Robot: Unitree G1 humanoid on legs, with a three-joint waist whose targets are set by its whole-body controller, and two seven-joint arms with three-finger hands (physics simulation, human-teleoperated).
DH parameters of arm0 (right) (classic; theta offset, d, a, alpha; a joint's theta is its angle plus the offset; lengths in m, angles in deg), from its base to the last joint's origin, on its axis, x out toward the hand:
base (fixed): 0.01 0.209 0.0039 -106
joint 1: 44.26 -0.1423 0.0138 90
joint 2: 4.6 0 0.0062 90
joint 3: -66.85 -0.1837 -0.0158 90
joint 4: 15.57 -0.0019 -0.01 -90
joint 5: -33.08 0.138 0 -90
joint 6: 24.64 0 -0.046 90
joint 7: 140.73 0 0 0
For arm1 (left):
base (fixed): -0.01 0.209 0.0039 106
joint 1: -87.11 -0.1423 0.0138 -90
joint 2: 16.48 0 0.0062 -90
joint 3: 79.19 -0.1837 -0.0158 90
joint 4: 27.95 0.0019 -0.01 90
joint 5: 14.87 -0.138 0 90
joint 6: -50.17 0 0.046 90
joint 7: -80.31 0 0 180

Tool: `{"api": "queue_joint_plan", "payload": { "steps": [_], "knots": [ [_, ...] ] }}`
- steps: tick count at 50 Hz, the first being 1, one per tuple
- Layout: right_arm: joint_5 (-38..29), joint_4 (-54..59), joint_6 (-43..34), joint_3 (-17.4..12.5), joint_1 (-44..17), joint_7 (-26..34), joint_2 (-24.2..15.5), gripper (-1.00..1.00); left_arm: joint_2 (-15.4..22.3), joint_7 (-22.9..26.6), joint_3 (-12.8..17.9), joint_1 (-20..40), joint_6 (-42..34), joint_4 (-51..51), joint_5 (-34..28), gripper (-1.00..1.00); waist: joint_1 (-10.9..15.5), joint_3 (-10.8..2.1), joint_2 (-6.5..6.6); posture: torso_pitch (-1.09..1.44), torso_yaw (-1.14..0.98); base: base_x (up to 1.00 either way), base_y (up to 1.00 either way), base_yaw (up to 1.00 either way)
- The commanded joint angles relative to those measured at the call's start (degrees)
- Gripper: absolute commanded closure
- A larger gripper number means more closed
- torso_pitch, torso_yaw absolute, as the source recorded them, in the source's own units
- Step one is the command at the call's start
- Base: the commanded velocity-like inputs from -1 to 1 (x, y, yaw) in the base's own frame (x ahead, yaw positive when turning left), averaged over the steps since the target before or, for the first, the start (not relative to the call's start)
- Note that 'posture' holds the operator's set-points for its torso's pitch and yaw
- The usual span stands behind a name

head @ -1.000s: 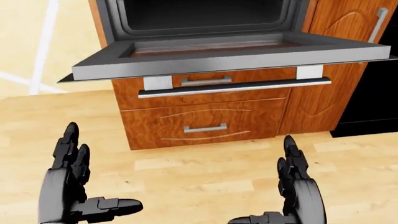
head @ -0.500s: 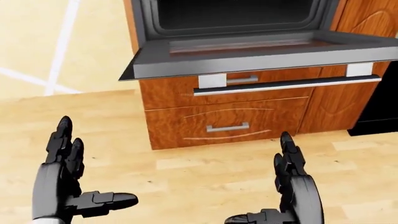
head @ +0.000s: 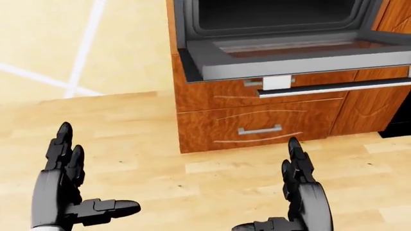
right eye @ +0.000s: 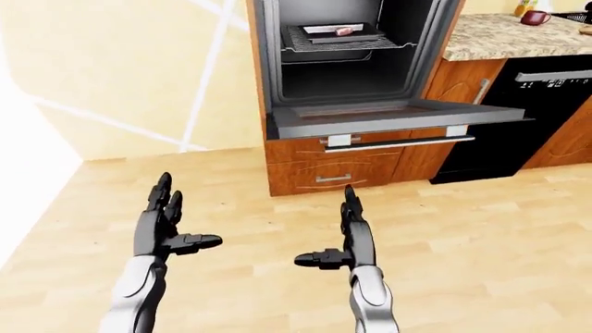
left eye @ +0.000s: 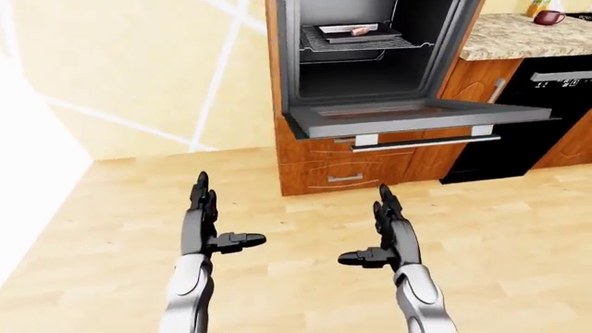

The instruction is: Close the oven door.

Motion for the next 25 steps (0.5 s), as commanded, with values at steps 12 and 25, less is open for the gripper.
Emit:
{"api": "queue_joint_plan", "payload": {
  "steps": [12, 25],
  "knots": [
    [-0.48, 1.98, 7.51, -0.19, -2.15, -1.91, -0.07, -1.00, 0.10, 0.08, -0.14, 1.05, 1.72, -2.61, 0.06, -1.00, 0.25, -2.25, 1.27, 0.00, 0.00, 0.00, 0.09, 0.00],
    [3.28, 1.37, 7.11, -0.55, -0.98, -0.09, 0.06, -1.00, 0.12, 0.14, -0.06, 1.01, 1.49, -2.91, 0.03, -1.00, 0.58, -3.07, 2.02, 0.00, 0.00, 0.00, 0.00, 0.00]
  ]
}}
